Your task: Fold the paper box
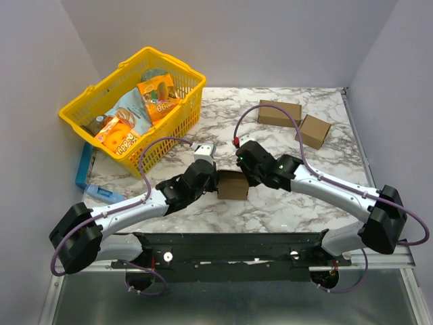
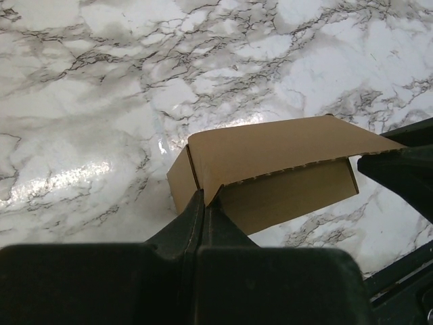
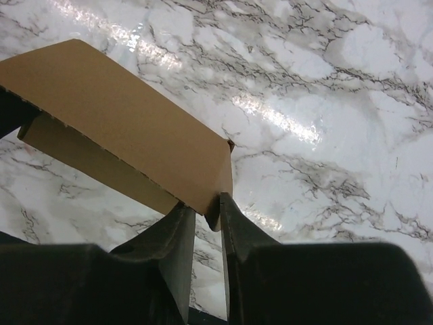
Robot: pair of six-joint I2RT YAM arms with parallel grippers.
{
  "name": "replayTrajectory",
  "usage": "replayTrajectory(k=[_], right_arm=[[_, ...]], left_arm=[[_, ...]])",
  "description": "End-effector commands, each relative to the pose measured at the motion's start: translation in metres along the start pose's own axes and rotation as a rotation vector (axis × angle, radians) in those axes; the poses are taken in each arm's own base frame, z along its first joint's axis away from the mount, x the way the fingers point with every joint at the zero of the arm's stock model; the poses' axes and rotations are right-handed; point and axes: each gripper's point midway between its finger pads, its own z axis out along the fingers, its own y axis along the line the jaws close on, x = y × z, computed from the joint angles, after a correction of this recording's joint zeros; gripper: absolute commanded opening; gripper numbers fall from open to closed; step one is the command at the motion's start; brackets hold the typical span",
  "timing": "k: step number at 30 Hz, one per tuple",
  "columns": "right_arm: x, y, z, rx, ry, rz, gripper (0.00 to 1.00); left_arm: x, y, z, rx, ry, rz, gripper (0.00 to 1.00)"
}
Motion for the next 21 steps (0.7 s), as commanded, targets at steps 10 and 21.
replayTrajectory(k=[10,21], right_arm=[[0.003,-0.020,-0.021,0.036,-0.145,0.009,0.47],[0.013,-0.021,-0.002,0.041,-0.167,-0.080,0.46]], left_arm=[[0.051,0.019,-0.009,-0.061,0.181,0.021,0.00],[0.050,0.018,-0.011,-0.049,0.172,0.012,0.00]])
